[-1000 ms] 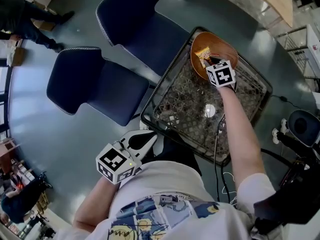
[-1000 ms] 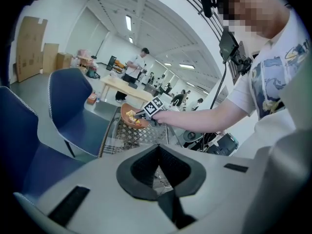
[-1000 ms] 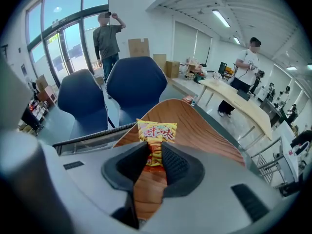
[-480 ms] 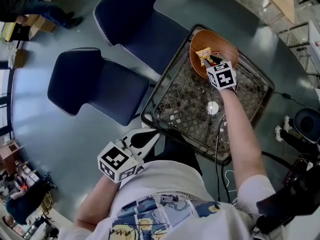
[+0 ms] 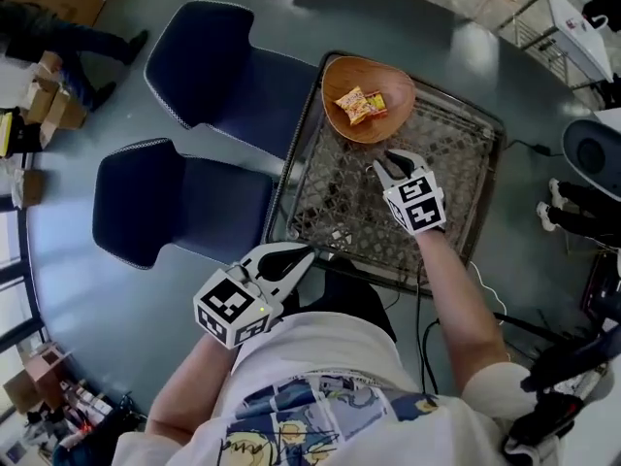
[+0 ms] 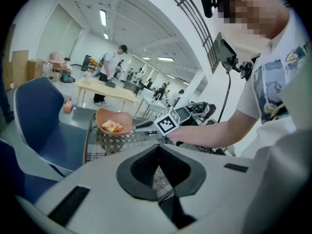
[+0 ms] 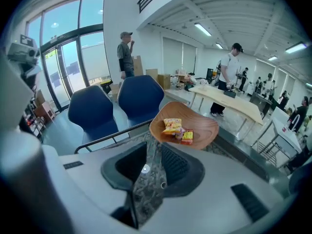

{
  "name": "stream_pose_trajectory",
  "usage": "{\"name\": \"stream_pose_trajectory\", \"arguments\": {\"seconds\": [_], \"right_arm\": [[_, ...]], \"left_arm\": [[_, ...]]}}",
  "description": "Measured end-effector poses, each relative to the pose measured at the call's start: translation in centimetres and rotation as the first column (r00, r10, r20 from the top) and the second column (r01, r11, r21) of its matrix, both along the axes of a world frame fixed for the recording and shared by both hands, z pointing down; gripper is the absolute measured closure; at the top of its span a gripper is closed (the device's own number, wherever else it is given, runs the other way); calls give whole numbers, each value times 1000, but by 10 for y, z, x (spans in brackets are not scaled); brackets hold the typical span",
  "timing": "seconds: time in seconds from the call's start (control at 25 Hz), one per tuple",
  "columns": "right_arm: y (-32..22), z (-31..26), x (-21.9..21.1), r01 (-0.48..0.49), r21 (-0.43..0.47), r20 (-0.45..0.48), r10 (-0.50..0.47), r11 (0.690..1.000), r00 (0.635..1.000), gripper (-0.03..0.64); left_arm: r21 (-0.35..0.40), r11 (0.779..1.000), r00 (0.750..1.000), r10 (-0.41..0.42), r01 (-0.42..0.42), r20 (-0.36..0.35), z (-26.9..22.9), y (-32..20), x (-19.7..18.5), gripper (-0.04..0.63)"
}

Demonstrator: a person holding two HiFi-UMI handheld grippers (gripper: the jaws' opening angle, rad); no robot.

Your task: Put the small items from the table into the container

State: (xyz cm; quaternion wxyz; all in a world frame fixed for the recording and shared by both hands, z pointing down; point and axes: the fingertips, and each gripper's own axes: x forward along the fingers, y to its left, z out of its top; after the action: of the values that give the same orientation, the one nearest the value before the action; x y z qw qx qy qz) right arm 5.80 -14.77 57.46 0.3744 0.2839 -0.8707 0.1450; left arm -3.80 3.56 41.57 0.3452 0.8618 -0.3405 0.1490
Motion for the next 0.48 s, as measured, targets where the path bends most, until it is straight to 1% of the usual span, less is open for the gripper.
{"name": "stream_pose_trajectory", "arguments": {"seconds": [0.08,0.16,0.32,0.48], "right_arm": [[35,-1,7,-16,-18,-7,16,1000,1000,517],[75,-8,14,-36,-23,-12,36,999,999,522],[156,-31,24,-119,-19,18,119,993,993,586],[225,-49,24,-197,-18,28,197,980,980,609]], "left_arm": [[19,998,998,63,-63,-12,-2,2,1,588],[41,990,991,134,-133,-22,-7,12,5,588],[84,961,964,266,-262,-31,-19,42,10,588],[114,935,939,342,-335,-43,-25,77,4,588]]}}
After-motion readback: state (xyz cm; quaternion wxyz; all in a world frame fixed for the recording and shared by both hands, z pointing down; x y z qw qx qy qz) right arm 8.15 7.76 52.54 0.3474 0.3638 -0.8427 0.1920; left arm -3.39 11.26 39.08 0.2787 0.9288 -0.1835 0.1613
